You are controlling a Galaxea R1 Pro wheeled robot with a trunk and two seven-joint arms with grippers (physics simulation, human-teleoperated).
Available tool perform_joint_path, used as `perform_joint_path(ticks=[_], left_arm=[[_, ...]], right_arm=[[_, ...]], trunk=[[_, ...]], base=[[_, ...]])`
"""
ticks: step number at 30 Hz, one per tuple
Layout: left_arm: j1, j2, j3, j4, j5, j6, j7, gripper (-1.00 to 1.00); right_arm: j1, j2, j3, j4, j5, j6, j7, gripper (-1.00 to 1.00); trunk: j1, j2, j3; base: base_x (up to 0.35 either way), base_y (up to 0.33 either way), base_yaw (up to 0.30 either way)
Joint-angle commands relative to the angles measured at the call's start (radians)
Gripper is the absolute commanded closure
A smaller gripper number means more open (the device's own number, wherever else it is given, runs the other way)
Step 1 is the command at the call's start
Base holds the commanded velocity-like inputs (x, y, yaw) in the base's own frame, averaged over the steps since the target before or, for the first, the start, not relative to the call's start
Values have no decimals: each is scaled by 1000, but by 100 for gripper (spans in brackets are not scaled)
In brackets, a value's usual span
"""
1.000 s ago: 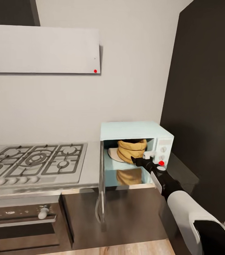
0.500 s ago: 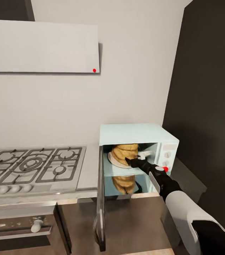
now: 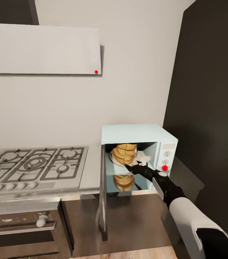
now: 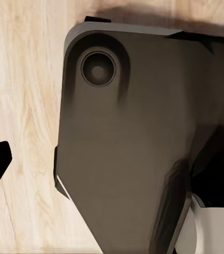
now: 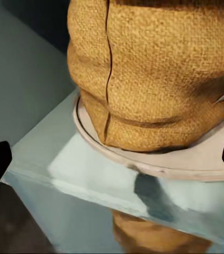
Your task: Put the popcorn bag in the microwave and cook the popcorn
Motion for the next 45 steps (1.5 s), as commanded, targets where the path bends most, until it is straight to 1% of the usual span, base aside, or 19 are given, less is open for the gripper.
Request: perform_joint_path(ticks=[1,4,9,10,11,13,15,16,17,20,24,28,31,33,35,36,40,43,45], left_arm=[[0,-1,1,0,9,-1,0,-100],[0,-2,1,0,9,-1,1,-100],[0,-2,1,0,9,-1,2,-100],[0,-2,1,0,9,-1,2,-100],[0,-2,1,0,9,-1,2,-100],[0,-2,1,0,9,-1,2,-100],[0,-2,1,0,9,-1,2,-100],[0,-2,1,0,9,-1,2,-100],[0,-2,1,0,9,-1,2,-100],[0,-2,1,0,9,-1,2,-100],[0,-2,1,0,9,-1,2,-100],[0,-2,1,0,9,-1,1,-100],[0,-2,1,0,9,-1,1,-100],[0,-1,1,0,9,-1,1,-100],[0,-1,1,0,9,-1,1,-100],[0,-1,1,0,9,-1,1,-100],[0,0,1,0,10,-1,1,-100],[0,1,1,0,10,-1,1,-100],[0,1,1,0,10,-1,1,-100]], right_arm=[[0,0,-3,-3,3,4,-10,-100],[0,0,-3,-4,3,7,-57,-100],[0,3,-1,-5,3,9,-179,-100],[0,4,0,-5,4,9,-225,-100],[0,5,1,-5,4,8,-252,-100],[0,9,1,-5,4,7,-346,-100],[0,11,1,-6,5,4,-423,-100],[0,13,0,-10,5,3,-455,-100],[0,14,0,-13,5,3,-473,-100],[0,14,-1,-16,5,2,-489,-100],[0,14,-2,-17,5,2,-493,-100],[0,5,-4,-17,3,6,-491,-100],[0,0,-6,-16,-7,14,-485,-100],[0,-15,-6,-10,-12,16,-482,-100],[0,-39,-6,10,-14,28,-480,-100],[0,-43,-5,26,-15,31,-480,-100],[0,-51,-5,167,-10,28,-479,-100],[0,-52,-5,322,-8,21,-479,-100],[0,-60,-5,442,-7,19,-478,-100]], trunk=[[-1,-1,-1],[-1,-1,-1],[-1,-1,-1],[-1,-1,-1],[-1,-1,-1],[-1,-1,-1],[-1,-1,-1],[-1,-1,-1],[-1,-1,-1],[-1,-1,-1],[-1,-1,-1],[-1,-1,-1],[-1,-1,-1],[-1,-1,-1],[-1,-1,-1],[-1,-1,-1],[-1,-1,-1],[-1,-1,-1],[-1,-1,-1]], base=[[-342,0,0],[-344,0,0],[-345,0,0],[-345,0,0],[-345,0,0],[-345,0,0],[-345,0,0],[-345,0,0],[-345,0,0],[-345,0,0],[-346,0,0],[-338,0,0],[-262,0,0],[-274,0,0],[-317,0,0],[-330,0,0],[-336,0,0],[-338,0,0],[-339,0,0]])
